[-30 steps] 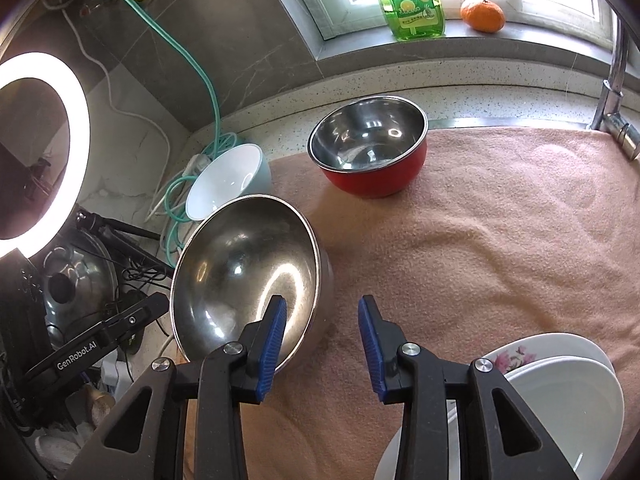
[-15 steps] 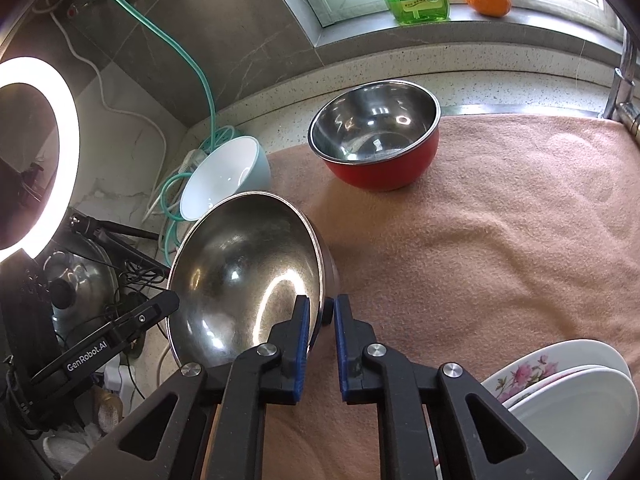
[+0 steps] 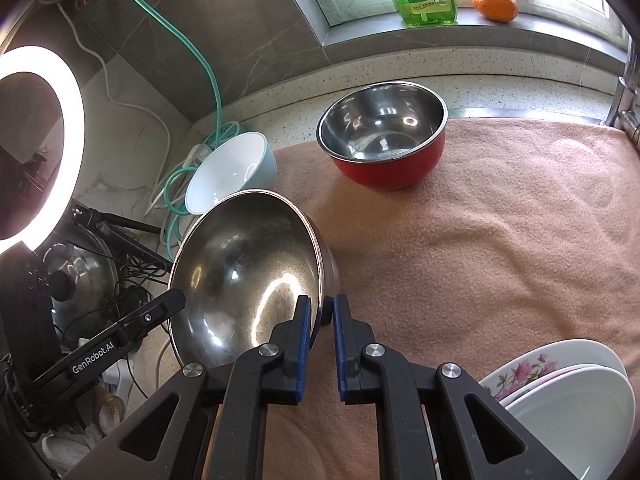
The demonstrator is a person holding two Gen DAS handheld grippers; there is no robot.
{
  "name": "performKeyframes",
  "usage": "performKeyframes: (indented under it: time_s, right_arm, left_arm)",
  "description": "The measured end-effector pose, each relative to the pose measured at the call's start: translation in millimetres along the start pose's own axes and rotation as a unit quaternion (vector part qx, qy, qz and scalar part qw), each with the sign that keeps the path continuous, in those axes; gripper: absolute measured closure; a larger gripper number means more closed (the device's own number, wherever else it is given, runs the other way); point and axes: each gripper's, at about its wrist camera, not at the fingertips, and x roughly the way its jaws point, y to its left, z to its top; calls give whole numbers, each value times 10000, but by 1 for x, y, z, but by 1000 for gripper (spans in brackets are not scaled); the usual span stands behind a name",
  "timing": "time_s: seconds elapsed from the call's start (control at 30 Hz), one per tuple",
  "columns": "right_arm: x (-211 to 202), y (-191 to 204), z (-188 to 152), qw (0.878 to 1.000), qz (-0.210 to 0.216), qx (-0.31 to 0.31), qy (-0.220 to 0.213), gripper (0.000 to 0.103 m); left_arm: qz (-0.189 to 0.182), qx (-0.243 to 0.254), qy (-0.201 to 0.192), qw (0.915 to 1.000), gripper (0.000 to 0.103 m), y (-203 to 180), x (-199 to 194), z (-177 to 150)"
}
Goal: Organize plates and bowls
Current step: 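Close both tools on the steel bowl rim, then lift the steel bowl with both tools and carry it toward the plate stack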
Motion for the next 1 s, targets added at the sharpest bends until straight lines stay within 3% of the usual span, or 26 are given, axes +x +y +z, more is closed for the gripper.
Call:
performKeyframes:
  time_s: [1.0]
  right_arm:
    - [-34,16,-41,9989,253,-349,202,92]
  left_arm:
    - [-44,-361,-67,9993,92,13,-49,-46]
